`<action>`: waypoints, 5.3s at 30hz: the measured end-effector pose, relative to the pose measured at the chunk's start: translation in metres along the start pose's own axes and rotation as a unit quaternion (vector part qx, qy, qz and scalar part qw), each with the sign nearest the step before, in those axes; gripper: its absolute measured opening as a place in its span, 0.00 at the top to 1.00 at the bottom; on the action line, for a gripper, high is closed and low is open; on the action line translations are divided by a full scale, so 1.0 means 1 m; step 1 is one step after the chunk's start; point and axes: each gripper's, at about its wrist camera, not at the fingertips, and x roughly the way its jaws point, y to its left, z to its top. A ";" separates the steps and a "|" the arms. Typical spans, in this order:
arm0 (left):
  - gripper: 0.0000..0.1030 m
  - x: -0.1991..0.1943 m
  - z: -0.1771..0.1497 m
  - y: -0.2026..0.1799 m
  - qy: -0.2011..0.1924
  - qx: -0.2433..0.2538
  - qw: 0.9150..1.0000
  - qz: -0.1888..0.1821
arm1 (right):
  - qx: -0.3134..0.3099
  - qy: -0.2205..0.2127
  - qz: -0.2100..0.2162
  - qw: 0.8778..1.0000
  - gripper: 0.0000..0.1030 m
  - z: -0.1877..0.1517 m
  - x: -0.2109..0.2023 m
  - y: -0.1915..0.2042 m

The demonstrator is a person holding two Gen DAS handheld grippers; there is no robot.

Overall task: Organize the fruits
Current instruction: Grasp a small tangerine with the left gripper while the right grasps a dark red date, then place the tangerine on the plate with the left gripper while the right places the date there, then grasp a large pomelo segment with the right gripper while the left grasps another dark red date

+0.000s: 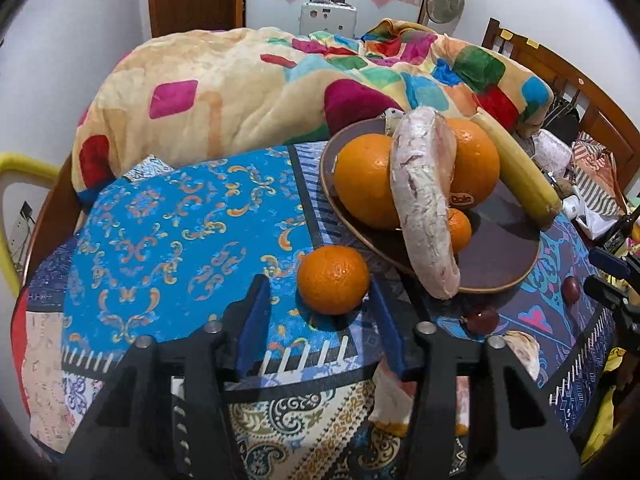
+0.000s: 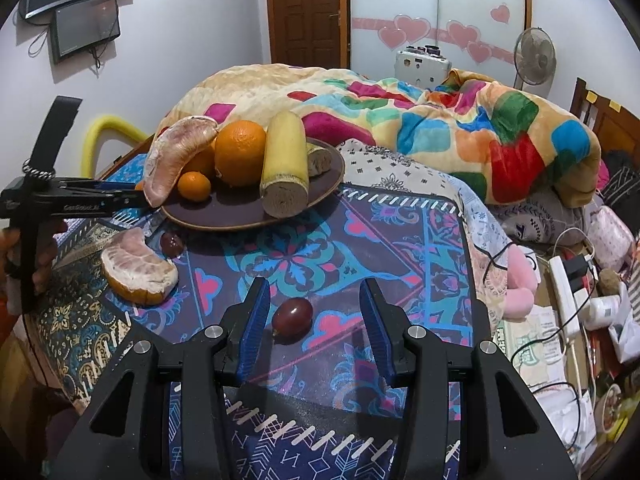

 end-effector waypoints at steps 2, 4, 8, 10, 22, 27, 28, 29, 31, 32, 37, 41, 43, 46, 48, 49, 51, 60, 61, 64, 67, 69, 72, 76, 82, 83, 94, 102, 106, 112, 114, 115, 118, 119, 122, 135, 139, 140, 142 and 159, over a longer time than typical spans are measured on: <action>0.65 0.001 0.000 0.000 0.003 0.000 1.000 -0.009 | 0.001 0.000 0.004 1.000 0.58 -0.002 0.000 0.000; 0.65 0.000 0.000 -0.003 0.000 0.004 1.000 -0.003 | 0.002 0.001 0.011 1.000 0.58 -0.004 -0.001 0.001; 0.65 -0.006 -0.003 -0.002 -0.003 0.005 1.000 0.002 | -0.002 0.006 0.016 1.000 0.58 -0.009 0.001 0.004; 0.65 -0.013 -0.006 -0.001 -0.008 0.002 1.000 0.001 | -0.006 0.010 0.016 1.000 0.58 -0.011 0.003 0.006; 0.65 -0.060 -0.015 -0.008 -0.055 0.009 0.998 -0.007 | -0.013 0.022 0.005 1.000 0.75 -0.014 0.019 0.012; 0.65 -0.067 -0.013 -0.020 -0.066 0.016 0.997 -0.020 | -0.010 0.019 0.008 1.000 0.81 -0.013 0.016 0.012; 0.65 -0.068 -0.012 -0.023 -0.068 0.017 0.997 -0.022 | -0.009 0.019 0.012 1.000 0.81 -0.012 0.016 0.012; 0.65 -0.069 -0.011 -0.026 -0.070 0.019 0.997 -0.024 | -0.008 0.015 0.014 1.000 0.81 -0.010 0.014 0.012; 0.65 -0.071 -0.008 -0.033 -0.074 0.023 0.997 -0.030 | -0.009 0.005 0.014 1.000 0.81 -0.005 0.008 0.012; 0.65 -0.071 -0.006 -0.036 -0.075 0.025 0.996 -0.033 | -0.008 -0.001 0.017 1.000 0.81 -0.002 0.006 0.012; 0.65 -0.070 0.002 -0.054 -0.083 0.036 0.995 -0.050 | -0.010 -0.027 0.025 0.999 0.81 0.018 -0.002 0.016; 0.65 -0.063 0.006 -0.067 -0.080 0.045 0.994 -0.060 | -0.021 -0.046 0.034 0.998 0.81 0.032 -0.005 0.022; 0.65 -0.057 0.007 -0.071 -0.075 0.048 0.994 -0.063 | -0.025 -0.054 0.037 0.998 0.81 0.038 -0.006 0.025; 0.65 -0.047 0.007 -0.077 -0.068 0.055 0.994 -0.059 | -0.032 -0.061 0.046 0.997 0.81 0.045 -0.003 0.031; 0.65 -0.043 0.008 -0.080 -0.066 0.064 0.994 -0.053 | -0.036 -0.062 0.049 0.996 0.81 0.049 0.000 0.035; 0.65 -0.042 0.009 -0.081 -0.067 0.067 0.994 -0.051 | -0.039 -0.063 0.051 0.996 0.81 0.051 0.003 0.037; 0.65 -0.038 0.010 -0.082 -0.067 0.074 0.994 -0.046 | -0.043 -0.061 0.054 0.996 0.80 0.055 0.010 0.041; 0.63 -0.023 0.015 -0.077 -0.051 0.062 0.995 -0.058 | -0.045 -0.053 0.052 0.996 0.80 0.068 0.031 0.041; 0.61 -0.022 0.016 -0.076 -0.051 0.058 0.995 -0.063 | -0.045 -0.050 0.051 0.996 0.79 0.069 0.032 0.041; 0.59 -0.023 0.017 -0.076 -0.055 0.054 0.995 -0.067 | -0.042 -0.050 0.050 0.997 0.67 0.069 0.032 0.040; 0.59 -0.028 0.016 -0.077 -0.060 0.057 0.995 -0.062 | -0.041 -0.052 0.048 0.997 0.66 0.067 0.027 0.039; 0.59 -0.036 0.013 -0.077 -0.064 0.059 0.994 -0.062 | -0.040 -0.054 0.048 0.997 0.66 0.066 0.021 0.038; 0.59 -0.050 0.007 -0.075 -0.073 0.064 0.994 -0.054 | -0.041 -0.058 0.044 0.996 0.66 0.062 0.010 0.038; 0.54 -0.063 -0.003 -0.063 -0.076 0.065 0.995 -0.029 | -0.042 -0.054 0.042 0.997 0.63 0.051 -0.002 0.039; 0.53 -0.061 -0.019 -0.029 -0.055 0.054 0.997 0.024 | -0.035 -0.040 0.043 0.998 0.59 0.027 -0.010 0.043; 0.53 -0.059 -0.021 -0.023 -0.049 0.051 0.997 0.030 | -0.036 -0.036 0.041 0.998 0.58 0.021 -0.010 0.045; 0.51 -0.018 -0.033 0.005 0.010 0.036 0.999 0.040 | -0.046 0.017 0.059 0.997 0.58 -0.017 0.012 0.067; 0.52 -0.028 -0.046 -0.014 0.008 0.072 0.997 0.036 | -0.047 0.010 0.046 0.998 0.50 -0.014 0.020 0.069; 0.52 -0.037 -0.057 -0.025 0.009 0.084 0.996 0.024 | -0.030 0.009 0.029 0.999 0.50 -0.013 0.022 0.055; 0.52 -0.047 -0.072 -0.054 0.010 0.091 0.996 -0.026 | -0.003 0.014 0.001 1.000 0.50 -0.009 0.023 0.028; 0.52 -0.049 -0.075 -0.068 0.006 0.103 0.994 -0.037 | 0.004 0.019 -0.004 1.000 0.50 -0.007 0.025 0.020; 0.52 -0.048 -0.076 -0.075 0.006 0.106 0.993 -0.046 | 0.008 0.022 -0.004 1.000 0.50 -0.006 0.026 0.018; 0.52 -0.046 -0.076 -0.092 0.006 0.109 0.992 -0.066 | 0.010 0.029 -0.005 1.000 0.50 -0.002 0.030 0.012; 0.52 -0.046 -0.076 -0.097 0.003 0.112 0.991 -0.069 | 0.007 0.031 -0.009 0.999 0.50 0.000 0.030 0.013; 0.52 -0.046 -0.077 -0.112 -0.002 0.117 0.990 -0.080 | -0.005 0.033 -0.025 0.999 0.50 0.002 0.031 0.015; 0.52 -0.068 -0.075 -0.080 -0.044 0.067 0.996 -0.049 | 0.010 0.007 0.022 1.000 0.37 0.008 0.004 0.032; 0.52 -0.070 -0.075 -0.065 -0.047 0.053 0.997 -0.038 | 0.005 0.007 0.026 1.000 0.29 0.010 0.015 0.053; 0.52 -0.070 -0.076 -0.062 -0.049 0.053 0.997 -0.033 | 0.005 0.014 0.029 0.999 0.29 0.011 0.021 0.057; 0.52 -0.070 -0.078 -0.058 -0.048 0.050 0.997 -0.032 | 0.007 0.026 0.031 0.999 0.29 0.011 0.032 0.062; 0.52 -0.054 -0.072 -0.065 -0.039 0.057 0.997 -0.038 | -0.013 0.053 0.004 0.999 0.27 -0.009 0.021 0.024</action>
